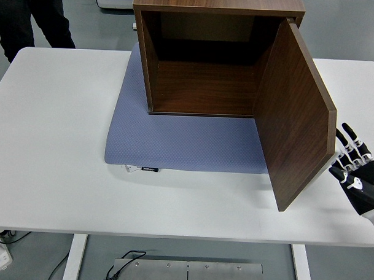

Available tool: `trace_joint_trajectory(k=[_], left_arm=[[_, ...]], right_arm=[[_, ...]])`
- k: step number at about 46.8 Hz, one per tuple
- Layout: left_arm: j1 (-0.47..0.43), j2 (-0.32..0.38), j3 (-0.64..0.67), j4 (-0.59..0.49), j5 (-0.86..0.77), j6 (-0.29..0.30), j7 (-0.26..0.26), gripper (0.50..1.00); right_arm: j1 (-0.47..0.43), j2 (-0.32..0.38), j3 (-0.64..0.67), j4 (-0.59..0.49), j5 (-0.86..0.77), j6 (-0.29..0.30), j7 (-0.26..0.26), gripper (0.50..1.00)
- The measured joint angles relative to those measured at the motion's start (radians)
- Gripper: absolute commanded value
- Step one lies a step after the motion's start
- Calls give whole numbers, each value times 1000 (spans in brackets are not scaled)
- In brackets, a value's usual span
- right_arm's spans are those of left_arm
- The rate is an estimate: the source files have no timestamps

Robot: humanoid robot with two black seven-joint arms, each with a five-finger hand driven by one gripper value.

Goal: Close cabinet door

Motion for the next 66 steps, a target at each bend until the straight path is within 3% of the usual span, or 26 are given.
trace_joint_trajectory(k=[36,66], left_arm=[[0,0,0,0,0,0,0,1000],[0,0,0,0,0,0,0,1000]], right_arm=[[7,12,-140,24,-94,48,0,1000],[136,44,-288,18,-111,51,-1,1000]])
